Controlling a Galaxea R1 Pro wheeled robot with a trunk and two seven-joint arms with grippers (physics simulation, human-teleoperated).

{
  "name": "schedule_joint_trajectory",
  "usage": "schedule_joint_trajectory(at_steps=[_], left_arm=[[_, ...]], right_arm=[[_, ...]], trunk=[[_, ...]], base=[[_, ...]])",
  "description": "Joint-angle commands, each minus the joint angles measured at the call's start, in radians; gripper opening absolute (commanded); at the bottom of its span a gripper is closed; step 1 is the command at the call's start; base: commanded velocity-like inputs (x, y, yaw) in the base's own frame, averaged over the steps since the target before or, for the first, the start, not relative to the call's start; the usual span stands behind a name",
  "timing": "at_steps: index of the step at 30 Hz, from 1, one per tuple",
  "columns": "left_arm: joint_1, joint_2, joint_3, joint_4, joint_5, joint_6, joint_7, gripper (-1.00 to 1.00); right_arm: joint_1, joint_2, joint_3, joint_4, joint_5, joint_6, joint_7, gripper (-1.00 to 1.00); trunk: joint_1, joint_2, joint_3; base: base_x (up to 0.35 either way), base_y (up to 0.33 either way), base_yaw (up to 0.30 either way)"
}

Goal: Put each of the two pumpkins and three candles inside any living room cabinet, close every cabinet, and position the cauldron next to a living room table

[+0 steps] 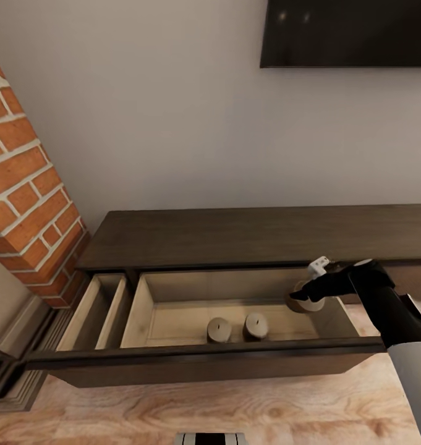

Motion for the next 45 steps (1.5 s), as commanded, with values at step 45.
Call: schedule_joint_trajectory(at_steps=[45], left_arm=[[0.000, -0.006, 0.001, 0.001, -0.007, -0.048, 0.043, 1.00]], right_arm=[[-0.001, 0.099, -0.007, 0.345, 0.004, -0.226, -0.115, -1.00]], trunk=[[0.000, 0.000, -0.001]], base=[[0.043, -0.029, 0.000]])
